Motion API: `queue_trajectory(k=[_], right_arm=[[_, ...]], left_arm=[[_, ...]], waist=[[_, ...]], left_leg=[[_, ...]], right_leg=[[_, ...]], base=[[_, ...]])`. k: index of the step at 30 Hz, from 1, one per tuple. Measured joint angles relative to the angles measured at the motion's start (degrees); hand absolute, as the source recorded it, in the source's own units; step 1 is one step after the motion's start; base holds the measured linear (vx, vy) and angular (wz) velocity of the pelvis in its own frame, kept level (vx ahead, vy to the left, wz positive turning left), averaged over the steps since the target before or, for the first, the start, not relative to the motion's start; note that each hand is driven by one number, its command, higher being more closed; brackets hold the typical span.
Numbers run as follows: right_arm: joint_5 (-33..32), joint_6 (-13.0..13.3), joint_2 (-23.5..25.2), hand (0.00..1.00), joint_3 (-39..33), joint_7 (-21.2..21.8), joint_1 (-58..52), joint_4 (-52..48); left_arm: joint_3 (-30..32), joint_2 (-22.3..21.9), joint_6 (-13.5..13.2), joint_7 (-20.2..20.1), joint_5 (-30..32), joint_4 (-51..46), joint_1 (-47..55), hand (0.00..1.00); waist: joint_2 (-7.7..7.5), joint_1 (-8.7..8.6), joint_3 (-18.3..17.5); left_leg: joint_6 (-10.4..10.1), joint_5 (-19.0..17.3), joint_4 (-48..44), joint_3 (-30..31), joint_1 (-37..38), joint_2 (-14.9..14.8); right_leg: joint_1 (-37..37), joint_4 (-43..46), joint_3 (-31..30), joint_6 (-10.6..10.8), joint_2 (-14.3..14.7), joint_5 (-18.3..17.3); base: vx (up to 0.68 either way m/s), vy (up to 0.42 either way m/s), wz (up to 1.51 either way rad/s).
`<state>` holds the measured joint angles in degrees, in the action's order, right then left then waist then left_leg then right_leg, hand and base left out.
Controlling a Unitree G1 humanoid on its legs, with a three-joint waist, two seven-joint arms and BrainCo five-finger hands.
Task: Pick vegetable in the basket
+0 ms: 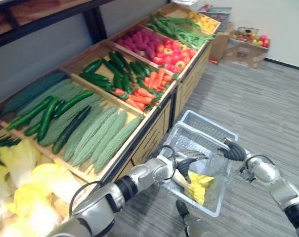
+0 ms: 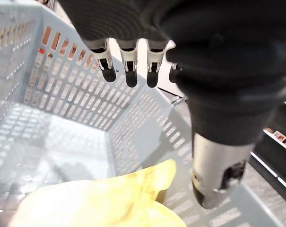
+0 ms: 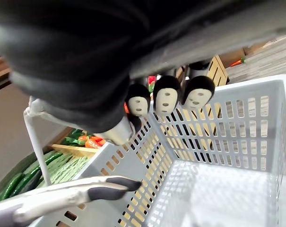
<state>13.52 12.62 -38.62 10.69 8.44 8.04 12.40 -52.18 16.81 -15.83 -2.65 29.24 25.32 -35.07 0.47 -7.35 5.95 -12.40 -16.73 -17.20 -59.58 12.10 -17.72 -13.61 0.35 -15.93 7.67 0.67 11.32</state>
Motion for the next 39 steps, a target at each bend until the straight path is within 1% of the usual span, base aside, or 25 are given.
queue_trajectory(k=[1,2,4,5,7,8,9,10,11,13,14,16,19,21,22,24,26,28,29,31,33,35,36,37,39], right_arm=[[0.51,-0.16,1.08,1.0,-1.5,-0.46,-0.58,0.07],[1.69,-0.23,2.7,1.0,-3.88,-1.12,-1.68,0.86],[2.62,-0.35,4.3,1.0,-7.15,-2.22,-3.36,2.5],[3.04,-0.5,5.53,1.0,-10.58,-3.1,-5.4,4.29],[4.7,-1.25,6.54,1.0,-13.11,-4.61,-6.52,6.92],[5.6,-1.91,7.46,1.0,-15.73,-5.61,-7.77,9.95],[6.27,-2.0,7.87,1.0,-16.82,-6.08,-8.17,11.47],[6.81,-2.39,8.93,1.0,-18.89,-6.9,-8.22,15.5],[6.81,-2.65,9.42,1.0,-19.92,-7.12,-8.24,17.72],[6.72,-4.31,11.42,1.0,-24.56,-9.05,-8.43,26.7],[6.71,-4.76,11.87,1.0,-25.93,-9.35,-8.57,28.99],[6.65,-6.36,13.33,1.0,-31.54,-10.73,-9.48,38.32],[6.23,-7.37,15.04,1.0,-38.02,-11.35,-11.05,45.99],[5.41,-7.39,16.51,1.0,-41.46,-12.28,-12.07,48.4],[4.15,-7.4,17.41,1.0,-43.15,-13.27,-12.82,49.36],[2.75,-7.4,18.63,1.0,-45.15,-14.47,-14.05,49.55],[1.61,-7.38,19.65,1.0,-46.41,-15.71,-14.17,49.49],[1.16,-7.35,20.44,1.0,-46.63,-16.0,-14.22,49.14],[-0.12,-7.31,21.85,1.0,-46.95,-16.97,-14.49,48.53],[-1.32,-7.31,23.57,1.0,-46.94,-17.69,-14.86,48.01],[-3.94,-7.21,26.93,1.0,-46.92,-18.42,-15.18,46.14],[-5.47,-7.17,28.49,1.0,-46.96,-19.44,-15.99,45.98],[-6.34,-7.17,29.37,1.0,-47.14,-19.98,-16.47,45.97],[-6.87,-7.18,30.03,1.0,-48.38,-20.39,-16.86,46.09],[-7.15,-7.26,30.31,1.0,-49.15,-20.82,-16.91,46.82]], left_arm=[[0.8,0.32,-0.03,0.0,-0.98,-3.75,1.0,0.0],[1.57,1.26,-0.12,0.06,-2.07,-9.73,2.88,0.0],[2.5,1.78,-0.28,0.06,-3.17,-15.92,4.83,0.0],[4.47,2.43,-0.4,0.12,-4.51,-21.97,7.25,0.0],[7.19,4.57,-0.83,0.21,-6.91,-27.94,10.4,0.0],[11.14,7.25,-1.72,0.28,-9.01,-32.85,13.66,0.0],[13.19,8.11,-1.84,0.54,-9.83,-34.64,15.34,0.0],[18.34,9.17,-2.04,2.01,-12.47,-37.83,19.3,0.0],[21.18,9.61,-2.16,2.67,-13.4,-38.82,21.37,0.0],[33.24,8.27,-2.08,5.43,-15.33,-41.85,28.65,0.0],[35.81,7.77,-1.96,6.2,-15.76,-42.27,30.08,0.0],[44.19,4.35,-1.45,9.31,-18.12,-44.34,34.85,0.0],[52.25,0.24,-1.42,12.34,-19.51,-46.03,39.15,0.0],[56.97,-2.88,-0.94,14.16,-19.46,-45.64,41.43,0.0],[60.16,-5.46,-0.85,15.36,-19.48,-44.4,42.64,0.0],[64.65,-8.21,0.44,17.63,-19.25,-40.74,44.25,0.0],[68.72,-8.53,2.23,19.76,-18.74,-31.88,44.74,0.0],[71.81,-9.07,3.43,20.56,-18.74,-23.73,44.81,0.0],[74.66,-10.06,4.76,21.13,-19.08,-15.96,44.9,0.0],[76.88,-10.5,5.61,22.38,-19.71,-8.23,45.04,0.0],[80.99,-11.24,7.04,25.56,-20.03,3.06,45.74,0.0],[83.35,-12.22,7.66,27.32,-19.41,9.8,46.28,0.0],[84.86,-12.86,7.74,27.3,-20.17,15.33,47.16,0.0],[86.1,-13.3,7.95,27.04,-20.22,20.76,47.94,0.0],[87.53,-14.16,9.23,26.17,-21.14,26.86,49.0,0.0]], waist=[[-0.02,0.31,0.01],[-0.03,1.19,0.07],[-0.05,2.05,0.08],[-0.26,3.07,0.21],[-0.34,3.53,0.23],[-0.56,4.32,0.23],[-0.75,4.51,0.18],[-0.91,4.59,0.22],[-1.0,4.71,0.11],[-1.1,5.07,0.0],[-1.01,5.45,-0.05],[-0.9,6.64,-0.13],[-0.98,7.83,-0.44],[-1.11,7.95,-0.79],[-1.22,8.16,-0.97],[-1.41,8.7,-1.79],[-1.41,8.92,-1.97],[-1.67,8.92,-2.3],[-1.92,8.74,-3.28],[-2.14,8.65,-4.1],[-2.66,8.63,-4.54],[-2.33,8.62,-5.47],[-2.9,8.61,-5.98],[-2.79,8.51,-6.76],[-2.64,8.28,-6.98]], left_leg=[[0.16,0.1,0.0,1.16,-0.48,0.0],[0.58,0.37,0.01,3.64,-1.56,0.04],[1.08,0.68,0.06,6.23,-2.41,0.13],[1.52,0.93,0.11,9.35,-3.31,0.49],[1.94,1.1,0.21,12.68,-4.29,0.83],[2.66,1.45,0.88,16.13,-5.48,1.64],[2.89,1.77,1.31,17.46,-5.97,2.16],[3.48,2.67,2.21,20.24,-7.23,3.02],[3.77,3.17,2.78,21.76,-8.01,3.6],[4.68,5.88,5.91,27.4,-10.28,5.92],[5.11,6.75,6.72,28.89,-10.76,6.39],[5.73,9.44,9.4,34.38,-11.2,8.18],[6.24,11.32,11.05,40.47,-12.75,9.01],[6.59,12.31,11.78,43.6,-13.79,9.6],[6.83,12.98,12.47,45.2,-14.19,10.09],[7.16,13.95,13.49,46.54,-14.78,10.81],[7.42,14.82,14.17,47.73,-14.85,11.37],[7.4,15.23,14.86,48.17,-14.77,11.72],[7.09,15.88,16.05,48.8,-14.78,12.08],[7.09,16.22,17.18,49.23,-14.57,12.15],[6.87,16.45,18.64,49.31,-13.51,12.14],[6.86,16.45,19.7,49.31,-12.91,12.26],[6.86,16.45,20.58,49.37,-12.9,12.36],[6.86,16.45,21.36,49.38,-12.74,12.52],[6.81,16.48,22.25,49.34,-11.83,12.61]], right_leg=[[0.14,0.05,1.09,-0.06,-0.55,-0.06],[0.8,0.05,3.13,-0.09,-1.47,-0.08],[1.52,0.27,5.29,-0.11,-2.47,-0.19],[2.47,0.84,7.91,-0.09,-3.87,-1.17],[3.49,1.44,10.57,0.07,-5.16,-1.93],[4.23,1.67,13.15,-0.09,-6.64,-2.67],[4.33,1.63,14.01,-0.03,-7.13,-2.81],[4.86,1.13,16.12,-0.03,-8.26,-2.86],[5.15,0.63,17.39,-0.04,-8.85,-2.86],[6.61,-1.25,22.41,-0.03,-10.67,-2.83],[7.14,-1.7,23.84,-0.03,-11.07,-2.83],[9.68,-2.93,29.09,-0.02,-12.2,-2.83],[11.9,-3.32,34.11,-0.02,-12.8,-2.83],[12.64,-3.32,36.78,-0.02,-13.24,-2.83],[13.04,-3.32,38.23,-0.02,-13.6,-2.84],[13.03,-3.38,39.66,0.12,-14.16,-2.97],[13.48,-3.43,40.93,-0.09,-14.54,-3.1],[13.79,-3.59,41.39,-0.86,-14.78,-3.88],[13.92,-4.05,42.12,-0.75,-14.96,-4.26],[13.95,-4.21,42.58,-0.73,-14.9,-4.67],[14.13,-4.37,42.6,-0.41,-14.68,-4.92],[14.25,-4.65,42.64,-0.4,-14.64,-4.92],[14.28,-5.12,42.74,-0.37,-14.6,-4.94],[14.26,-5.56,42.81,-0.38,-14.57,-4.94],[14.33,-5.8,42.7,-0.37,-14.62,-4.93]], base=[[-0.11,-0.05,0.75],[-0.12,-0.048,0.82],[-0.1,-0.023,0.86],[-0.1,-0.007,1.02],[-0.11,0.002,1.07],[-0.09,0.003,0.9],[-0.07,-0.005,1.12],[-0.05,-0.013,0.82],[-0.04,-0.019,1.16],[0.0,-0.033,1.2],[0.04,-0.033,1.17],[0.08,0.007,1.2],[0.04,0.012,1.07],[0.01,0.025,0.85],[-0.01,0.036,0.74],[-0.03,0.032,0.46],[-0.06,0.02,0.31],[-0.08,0.006,0.2],[-0.1,-0.008,0.19],[-0.09,-0.02,0.11],[-0.06,-0.017,-0.08],[-0.03,-0.004,-0.01],[0.0,0.0,0.0],[0.0,0.0,0.0],[0.07,0.005,-0.04]])
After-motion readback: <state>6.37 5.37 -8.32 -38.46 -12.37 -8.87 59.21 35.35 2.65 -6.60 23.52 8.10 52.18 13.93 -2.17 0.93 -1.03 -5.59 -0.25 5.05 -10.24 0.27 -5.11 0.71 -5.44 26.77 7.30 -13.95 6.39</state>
